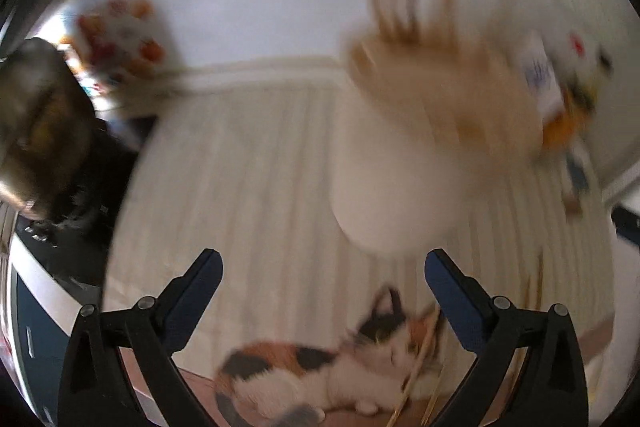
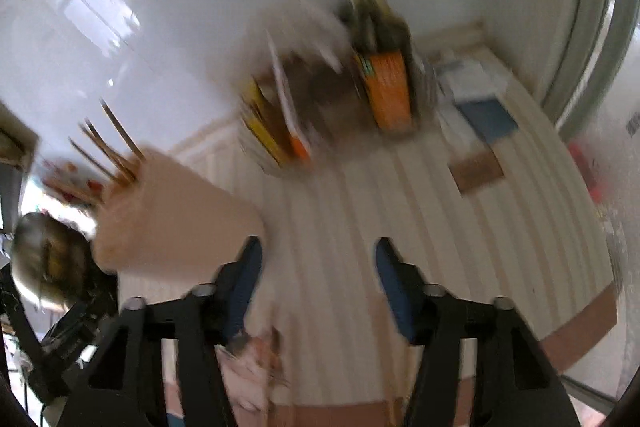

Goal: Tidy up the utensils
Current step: 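Open both tools to release the chopsticks into the holder, then lower both tools to the mat and close each on a chopstick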

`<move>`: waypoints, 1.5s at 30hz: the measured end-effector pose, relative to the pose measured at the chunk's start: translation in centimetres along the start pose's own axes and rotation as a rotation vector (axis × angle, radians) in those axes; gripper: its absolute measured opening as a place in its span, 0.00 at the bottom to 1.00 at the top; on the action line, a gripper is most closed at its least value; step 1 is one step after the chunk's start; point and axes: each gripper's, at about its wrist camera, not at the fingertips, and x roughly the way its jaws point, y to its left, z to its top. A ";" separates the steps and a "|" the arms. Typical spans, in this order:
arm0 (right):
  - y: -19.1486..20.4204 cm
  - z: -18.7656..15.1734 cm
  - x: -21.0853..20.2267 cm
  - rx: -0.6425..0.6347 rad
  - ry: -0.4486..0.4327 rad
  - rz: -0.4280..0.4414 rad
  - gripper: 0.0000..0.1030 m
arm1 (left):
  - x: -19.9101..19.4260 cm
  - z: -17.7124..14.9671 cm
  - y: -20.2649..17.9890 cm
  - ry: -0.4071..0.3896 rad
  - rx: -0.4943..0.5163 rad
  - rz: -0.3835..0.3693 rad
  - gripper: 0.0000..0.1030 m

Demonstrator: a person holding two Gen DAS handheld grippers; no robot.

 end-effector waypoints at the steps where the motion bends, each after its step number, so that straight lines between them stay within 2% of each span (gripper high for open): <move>1: -0.5 -0.7 0.7 -0.002 0.016 -0.011 0.33 | 1.0 -0.8 -1.0 0.030 0.028 -0.011 0.99; 2: -1.0 -1.4 1.4 -0.005 0.036 -0.015 0.26 | 2.0 -1.5 -1.7 0.061 0.051 -0.025 0.97; 3: -1.3 -2.0 2.1 -0.010 0.057 -0.025 0.21 | 3.0 -2.2 -2.5 0.095 0.072 -0.039 0.90; 6: -2.3 -4.1 4.2 -0.022 0.130 -0.046 0.14 | 6.0 -4.4 -5.1 0.200 0.146 -0.074 0.75; 9: -3.1 -5.7 6.3 -0.027 0.198 -0.061 0.12 | 8.1 -6.5 -7.2 0.275 0.204 -0.110 0.67; 12: -3.9 -7.3 8.1 -0.016 0.255 -0.063 0.12 | 9.1 -7.4 -8.2 0.309 0.218 -0.138 0.59; 17: -4.7 -8.6 10.1 -0.004 0.323 -0.059 0.12 | 10.2 -8.1 -9.4 0.337 0.248 -0.159 0.35; 18: -4.8 -8.8 10.4 -0.001 0.331 -0.058 0.12 | 10.3 -8.2 -9.7 0.339 0.260 -0.155 0.21; 19: -4.9 -8.9 10.7 -0.003 0.341 -0.061 0.12 | 10.2 -8.3 -9.8 0.326 0.279 -0.127 0.13; 21: -4.9 -9.3 11.1 -0.003 0.358 -0.052 0.12 | 10.1 -8.3 -9.8 0.319 0.280 -0.121 0.05; 25: -4.5 -9.3 11.8 -0.024 0.365 -0.078 0.12 | 10.1 -7.7 -7.6 0.334 0.191 -0.096 0.05; 31: -3.4 -9.5 13.0 -0.113 0.397 -0.172 0.12 | 9.8 -7.6 -4.6 0.343 0.058 -0.072 0.05; 36: -0.9 -9.9 13.5 -0.241 0.376 -0.260 0.10 | 9.5 -7.1 -3.1 0.337 0.039 -0.069 0.05; 38: 0.4 -10.2 13.8 -0.273 0.376 -0.256 0.07 | 9.6 -7.1 -3.4 0.334 0.039 -0.066 0.05; 42: 2.9 -10.6 14.5 -0.325 0.393 -0.210 0.07 | 9.6 -7.4 -4.0 0.335 0.034 -0.069 0.05; 45: 4.6 -11.0 14.9 -0.376 0.385 -0.244 0.07 | 8.9 -7.8 -3.4 0.335 0.033 -0.069 0.05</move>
